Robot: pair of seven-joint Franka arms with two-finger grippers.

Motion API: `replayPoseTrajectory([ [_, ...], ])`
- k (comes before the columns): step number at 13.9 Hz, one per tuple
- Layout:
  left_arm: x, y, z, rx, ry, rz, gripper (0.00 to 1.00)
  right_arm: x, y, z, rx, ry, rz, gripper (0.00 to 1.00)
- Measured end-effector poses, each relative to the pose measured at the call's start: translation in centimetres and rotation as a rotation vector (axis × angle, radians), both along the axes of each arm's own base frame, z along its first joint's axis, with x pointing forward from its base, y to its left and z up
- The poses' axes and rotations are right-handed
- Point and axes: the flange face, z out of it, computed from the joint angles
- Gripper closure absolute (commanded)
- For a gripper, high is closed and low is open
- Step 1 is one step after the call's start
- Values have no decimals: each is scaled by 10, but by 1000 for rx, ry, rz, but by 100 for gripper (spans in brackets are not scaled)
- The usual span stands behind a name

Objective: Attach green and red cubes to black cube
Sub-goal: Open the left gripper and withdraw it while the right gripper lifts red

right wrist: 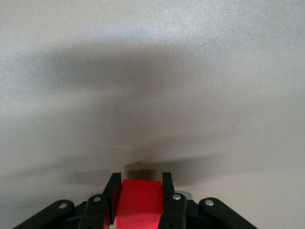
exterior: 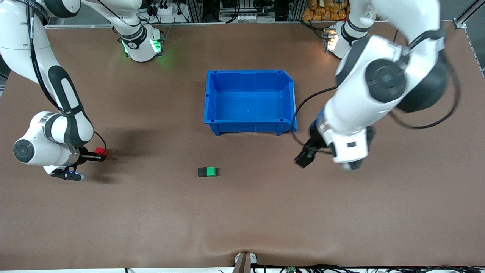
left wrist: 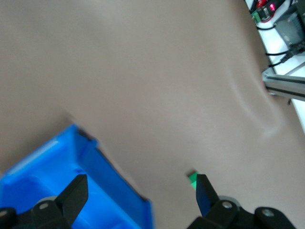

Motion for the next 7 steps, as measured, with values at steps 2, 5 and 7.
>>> replayPoseTrajectory([
  [2, -7, 39, 25, 21, 31, -66, 0, 4, -1, 5, -2, -11, -28, 100],
  [5, -21, 108, 65, 35, 73, -183, 0, 9, 0, 12, -1, -7, -95, 100],
  [7, -35, 152, 85, 35, 96, -264, 0, 13, 2, 16, -3, -10, -115, 100],
])
